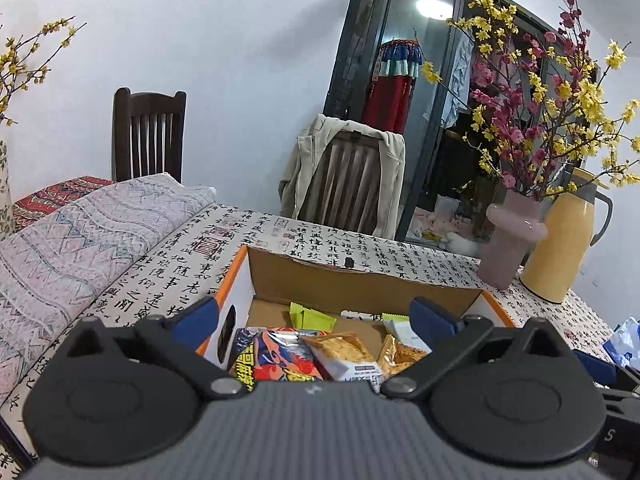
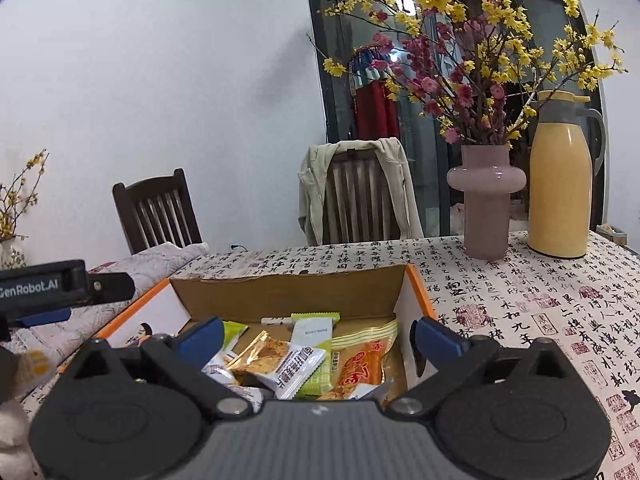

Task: Organize snacks
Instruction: 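Open both grippers to drop the cookie packets into the box, then move both open grippers back from the box to the snack pile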

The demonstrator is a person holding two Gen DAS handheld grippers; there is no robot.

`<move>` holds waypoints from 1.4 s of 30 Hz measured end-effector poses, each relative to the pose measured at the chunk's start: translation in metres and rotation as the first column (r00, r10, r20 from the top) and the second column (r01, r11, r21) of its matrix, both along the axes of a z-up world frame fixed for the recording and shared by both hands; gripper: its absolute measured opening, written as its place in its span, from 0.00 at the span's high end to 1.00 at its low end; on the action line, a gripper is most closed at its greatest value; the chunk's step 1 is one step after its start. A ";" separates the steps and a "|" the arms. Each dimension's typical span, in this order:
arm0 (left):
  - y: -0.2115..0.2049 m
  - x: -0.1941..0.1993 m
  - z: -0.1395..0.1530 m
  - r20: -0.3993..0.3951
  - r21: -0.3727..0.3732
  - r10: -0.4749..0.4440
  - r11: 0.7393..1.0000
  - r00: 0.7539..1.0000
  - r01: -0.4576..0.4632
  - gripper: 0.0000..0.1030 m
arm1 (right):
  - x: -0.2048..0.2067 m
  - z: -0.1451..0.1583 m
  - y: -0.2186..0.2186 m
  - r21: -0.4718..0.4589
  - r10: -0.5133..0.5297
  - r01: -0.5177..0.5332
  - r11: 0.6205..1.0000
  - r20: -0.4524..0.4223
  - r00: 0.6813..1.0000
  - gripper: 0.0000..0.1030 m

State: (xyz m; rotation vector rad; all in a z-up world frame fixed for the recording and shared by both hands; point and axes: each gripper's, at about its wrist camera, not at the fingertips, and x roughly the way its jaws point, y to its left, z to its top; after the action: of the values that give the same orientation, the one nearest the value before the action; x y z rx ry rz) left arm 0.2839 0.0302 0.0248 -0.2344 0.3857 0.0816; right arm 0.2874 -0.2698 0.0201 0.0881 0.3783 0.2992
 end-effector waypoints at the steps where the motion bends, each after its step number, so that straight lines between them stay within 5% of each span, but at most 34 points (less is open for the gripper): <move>1: 0.000 -0.001 0.001 0.002 0.000 0.000 1.000 1.000 0.000 0.00 | 0.000 0.000 0.000 0.001 0.001 -0.001 1.000 -0.001 1.000 0.01; 19: -0.001 -0.062 0.042 0.094 0.004 -0.003 1.000 0.996 0.002 0.00 | -0.042 0.032 -0.004 -0.027 -0.001 0.003 1.000 0.064 0.998 0.00; 33: 0.022 -0.124 0.015 0.031 0.045 0.006 0.999 0.999 -0.008 0.00 | -0.103 0.016 -0.021 -0.058 0.000 0.001 0.998 0.009 1.000 0.00; 42: 0.040 -0.147 -0.018 -0.078 0.031 0.055 0.998 0.995 -0.053 0.00 | -0.128 -0.013 -0.033 -0.076 -0.011 0.005 0.997 -0.086 0.996 0.00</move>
State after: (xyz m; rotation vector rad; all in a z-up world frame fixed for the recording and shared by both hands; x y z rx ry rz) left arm 0.1368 0.0700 0.0068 -0.2134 0.4564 0.1499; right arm 0.1590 -0.3028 0.0072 0.0285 0.4746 0.2734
